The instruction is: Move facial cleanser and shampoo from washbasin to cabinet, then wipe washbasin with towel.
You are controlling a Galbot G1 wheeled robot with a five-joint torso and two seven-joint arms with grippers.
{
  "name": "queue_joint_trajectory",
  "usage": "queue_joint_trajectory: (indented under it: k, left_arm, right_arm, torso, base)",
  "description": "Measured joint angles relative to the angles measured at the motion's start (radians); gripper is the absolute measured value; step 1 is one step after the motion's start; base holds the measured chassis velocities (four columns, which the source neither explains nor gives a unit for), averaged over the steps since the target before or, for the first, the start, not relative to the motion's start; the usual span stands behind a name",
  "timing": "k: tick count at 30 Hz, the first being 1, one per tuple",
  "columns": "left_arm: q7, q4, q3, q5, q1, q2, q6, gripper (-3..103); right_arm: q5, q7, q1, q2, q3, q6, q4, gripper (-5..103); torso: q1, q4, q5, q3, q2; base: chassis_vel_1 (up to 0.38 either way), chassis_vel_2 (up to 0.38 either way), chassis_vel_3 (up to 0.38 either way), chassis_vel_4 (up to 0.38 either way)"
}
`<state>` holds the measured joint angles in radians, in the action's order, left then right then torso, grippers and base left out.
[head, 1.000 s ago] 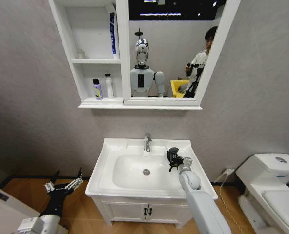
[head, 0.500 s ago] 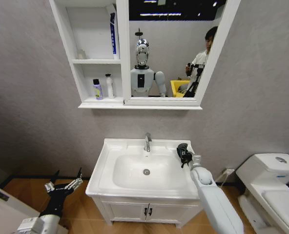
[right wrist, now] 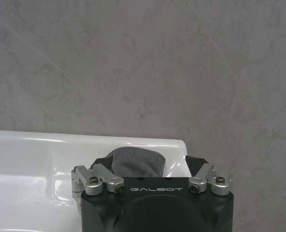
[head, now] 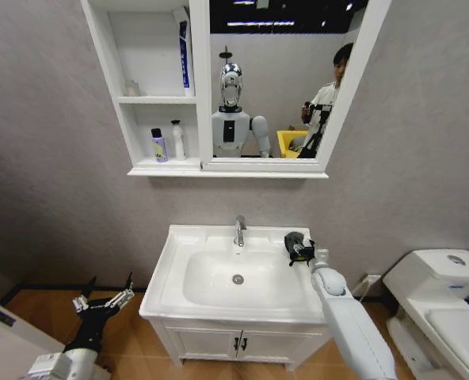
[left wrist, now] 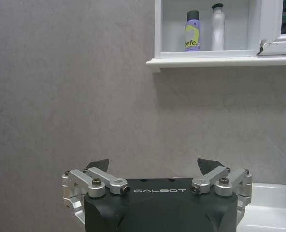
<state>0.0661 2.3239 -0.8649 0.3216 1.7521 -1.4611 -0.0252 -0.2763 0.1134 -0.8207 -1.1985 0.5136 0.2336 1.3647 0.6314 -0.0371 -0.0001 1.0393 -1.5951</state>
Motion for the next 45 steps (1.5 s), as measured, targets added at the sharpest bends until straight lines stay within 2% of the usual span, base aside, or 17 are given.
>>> queue_joint_trajectory:
  k: [1, 2, 4, 5, 6, 7, 8, 10, 11, 14, 19, 26, 33, 36, 43, 45]
  left_arm:
    - [0.000, 0.000, 0.000, 0.000, 0.000, 0.000, 0.000, 100]
    - [0.000, 0.000, 0.000, 0.000, 0.000, 0.000, 0.000, 100]
    - [0.000, 0.000, 0.000, 0.000, 0.000, 0.000, 0.000, 100]
    - [0.000, 0.000, 0.000, 0.000, 0.000, 0.000, 0.000, 100]
    - [0.000, 0.000, 0.000, 0.000, 0.000, 0.000, 0.000, 100]
    - [0.000, 0.000, 0.000, 0.000, 0.000, 0.000, 0.000, 100]
    - [0.000, 0.000, 0.000, 0.000, 0.000, 0.000, 0.000, 100]
    - [0.000, 0.000, 0.000, 0.000, 0.000, 0.000, 0.000, 100]
    - [0.000, 0.000, 0.000, 0.000, 0.000, 0.000, 0.000, 100]
    - [0.000, 0.000, 0.000, 0.000, 0.000, 0.000, 0.000, 100]
    - [0.000, 0.000, 0.000, 0.000, 0.000, 0.000, 0.000, 100]
    - [0.000, 0.000, 0.000, 0.000, 0.000, 0.000, 0.000, 100]
    - [0.000, 0.000, 0.000, 0.000, 0.000, 0.000, 0.000, 100]
    - [0.000, 0.000, 0.000, 0.000, 0.000, 0.000, 0.000, 100]
    - [0.000, 0.000, 0.000, 0.000, 0.000, 0.000, 0.000, 100]
    - [0.000, 0.000, 0.000, 0.000, 0.000, 0.000, 0.000, 100]
  right_arm:
    - [-0.001, 0.017, -0.023, 0.000, 0.001, -0.011, 0.034, 88]
    - [-0.001, 0.017, -0.023, 0.000, 0.001, -0.011, 0.034, 88]
    - [0.007, 0.054, -0.113, 0.005, 0.016, -0.011, 0.168, 97]
    - [0.012, 0.075, -0.162, 0.006, 0.027, 0.003, 0.254, 99]
    - [0.012, 0.075, -0.162, 0.006, 0.027, 0.003, 0.254, 99]
    - [0.016, 0.097, -0.223, 0.003, 0.039, 0.025, 0.352, 100]
    - [0.028, 0.129, -0.319, -0.017, 0.056, 0.056, 0.477, 100]
    - [0.074, 0.163, -0.468, -0.061, 0.075, 0.068, 0.636, 100]
    - [0.074, 0.163, -0.468, -0.061, 0.075, 0.068, 0.636, 100]
    - [0.224, 0.193, -0.740, -0.147, 0.090, 0.039, 0.900, 100]
    - [0.306, 0.201, -0.996, -0.217, 0.073, 0.067, 1.122, 100]
    - [0.307, 0.244, -1.027, -0.201, 0.064, 0.074, 1.146, 100]
    - [0.304, 0.246, -1.015, -0.200, 0.022, 0.109, 1.149, 100]
    - [0.305, 0.246, -1.015, -0.199, 0.019, 0.109, 1.147, 100]
    - [0.294, 0.232, -1.016, -0.183, 0.030, 0.096, 1.141, 100]
    - [0.292, 0.200, -1.023, -0.187, 0.029, 0.088, 1.129, 100]
  torso:
    - [0.000, 0.0000, 0.0001, 0.000, 0.000]
    - [0.000, 0.0000, 0.0001, 0.000, 0.000]
    - [0.000, 0.0004, 0.0002, 0.000, 0.000]
    - [0.000, 0.0003, 0.0000, 0.000, 0.000]
    - [0.000, 0.0003, 0.0000, 0.000, 0.000]
    - [0.000, 0.0005, -0.0003, 0.000, 0.000]
    - [0.000, 0.0003, -0.0007, 0.000, 0.000]
    - [0.000, 0.0007, 0.0010, 0.000, 0.000]
    - [0.000, 0.0007, 0.0010, 0.000, 0.000]
    - [-0.001, 0.0008, -0.0004, 0.000, 0.000]
    - [-0.001, 0.0009, -0.0007, 0.000, 0.000]
    - [0.001, 0.0001, 0.0001, 0.000, 0.000]
    - [0.000, 0.0005, 0.0006, 0.000, 0.000]
    - [0.000, 0.0006, -0.0004, 0.000, 0.000]
    - [0.000, 0.0004, 0.0004, 0.000, 0.000]
    - [0.000, 0.0005, -0.0003, 0.000, 0.000]
  base:
    - [0.000, 0.000, 0.000, 0.000]
    - [0.000, 0.000, 0.000, 0.000]
    - [0.000, 0.000, 0.000, 0.000]
    - [0.000, 0.000, 0.000, 0.000]
    - [0.000, 0.000, 0.000, 0.000]
    - [0.000, 0.000, 0.000, 0.000]
    - [0.000, 0.000, 0.000, 0.000]
    - [0.000, 0.000, 0.000, 0.000]
    - [0.000, 0.000, 0.000, 0.000]
    - [0.000, 0.000, 0.000, 0.000]
    - [0.000, 0.000, 0.000, 0.000]
    - [0.025, -0.017, -0.030, 0.027]
    - [0.121, -0.142, -0.145, 0.150]
    - [0.198, -0.199, -0.205, 0.215]
    - [0.275, -0.269, -0.273, 0.250]
    - [0.320, -0.326, -0.301, 0.329]
